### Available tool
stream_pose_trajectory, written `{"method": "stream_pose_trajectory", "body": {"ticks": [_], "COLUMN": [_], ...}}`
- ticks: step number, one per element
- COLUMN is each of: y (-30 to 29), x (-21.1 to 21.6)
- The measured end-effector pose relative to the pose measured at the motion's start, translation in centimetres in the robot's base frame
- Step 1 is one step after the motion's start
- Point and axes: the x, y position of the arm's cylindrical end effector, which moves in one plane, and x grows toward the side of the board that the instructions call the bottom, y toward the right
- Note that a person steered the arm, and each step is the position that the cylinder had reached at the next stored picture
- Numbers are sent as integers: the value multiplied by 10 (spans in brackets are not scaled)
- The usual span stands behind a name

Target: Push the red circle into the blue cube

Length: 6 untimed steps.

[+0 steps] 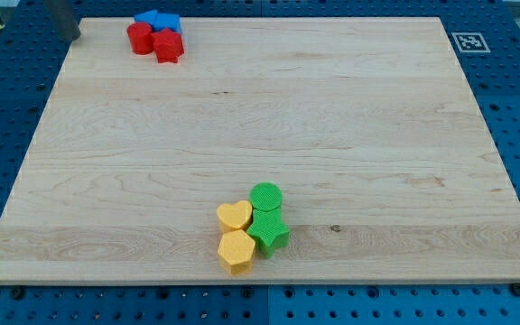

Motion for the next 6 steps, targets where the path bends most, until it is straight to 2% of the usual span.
{"method": "stream_pose_trajectory", "body": {"ticks": [1, 2, 4, 5, 6], "y": [12, 44, 84, 119, 108], "x": [-24, -19, 30, 36, 37]}}
